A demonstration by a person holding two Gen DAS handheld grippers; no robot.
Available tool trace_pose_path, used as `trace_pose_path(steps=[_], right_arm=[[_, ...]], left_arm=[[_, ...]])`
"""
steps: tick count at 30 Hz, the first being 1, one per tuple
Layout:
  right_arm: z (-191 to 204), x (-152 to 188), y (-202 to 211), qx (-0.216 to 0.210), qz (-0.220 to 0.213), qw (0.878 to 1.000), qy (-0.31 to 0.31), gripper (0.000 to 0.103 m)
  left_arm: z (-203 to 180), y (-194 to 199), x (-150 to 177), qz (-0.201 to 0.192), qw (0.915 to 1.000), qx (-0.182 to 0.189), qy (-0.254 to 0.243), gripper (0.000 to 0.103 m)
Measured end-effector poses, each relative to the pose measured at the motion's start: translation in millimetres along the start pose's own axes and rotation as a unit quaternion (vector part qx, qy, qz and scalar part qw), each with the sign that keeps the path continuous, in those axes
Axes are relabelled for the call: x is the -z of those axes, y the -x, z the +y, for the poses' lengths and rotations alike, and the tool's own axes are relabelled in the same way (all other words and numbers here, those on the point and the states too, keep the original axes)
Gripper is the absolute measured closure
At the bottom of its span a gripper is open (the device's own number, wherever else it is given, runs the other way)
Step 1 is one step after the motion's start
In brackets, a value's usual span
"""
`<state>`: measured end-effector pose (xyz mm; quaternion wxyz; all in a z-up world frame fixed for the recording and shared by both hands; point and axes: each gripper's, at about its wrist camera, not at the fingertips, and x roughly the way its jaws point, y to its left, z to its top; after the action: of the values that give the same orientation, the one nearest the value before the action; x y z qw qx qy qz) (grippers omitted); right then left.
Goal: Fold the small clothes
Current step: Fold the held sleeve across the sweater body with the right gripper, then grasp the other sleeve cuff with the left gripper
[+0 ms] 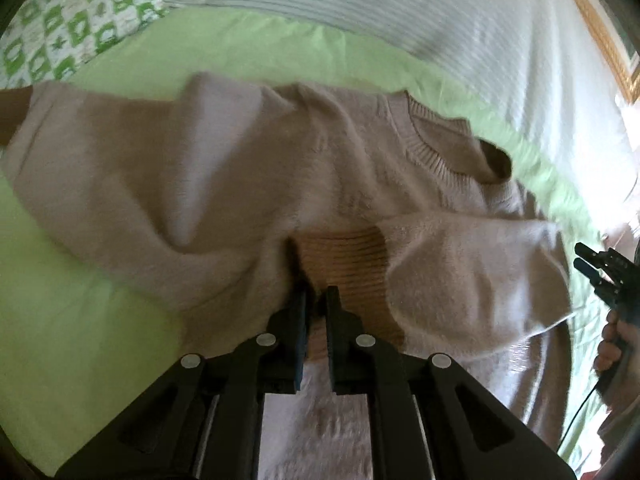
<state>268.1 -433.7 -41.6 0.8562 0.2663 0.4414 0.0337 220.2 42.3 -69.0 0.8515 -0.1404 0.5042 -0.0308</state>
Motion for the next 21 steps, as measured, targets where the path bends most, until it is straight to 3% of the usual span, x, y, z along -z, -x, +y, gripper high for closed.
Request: trace_pose_path(steps=[3, 6, 10, 16, 21], right_arm=[[13, 11, 26, -0.047, -0.02, 0.999, -0.005, 0.059], [31, 28, 37, -0.085, -0.008, 0.996, 0.007, 0.058], [59, 58, 37, -0.119, 0.011, 0.993, 0.017, 0.056], [81, 96, 35, -0.135, 0.045, 0.989, 0.029, 0.055], [87, 108, 38, -0.122, 0.048, 0.991, 0.025, 0.055]], left_arm=[[20, 20, 7, -0.007, 0.9995, 0.011, 0.028, 0.095], [48, 38, 11, -0.018, 0.9978, 0.005, 0.063, 0.093], [93, 52, 12, -0.032, 0.991, -0.006, 0.13, 0.055], [164, 57, -1, -0.047, 0.9741, -0.017, 0.22, 0.05], [212, 51, -17, -0.06, 0.9566, -0.022, 0.284, 0.049]])
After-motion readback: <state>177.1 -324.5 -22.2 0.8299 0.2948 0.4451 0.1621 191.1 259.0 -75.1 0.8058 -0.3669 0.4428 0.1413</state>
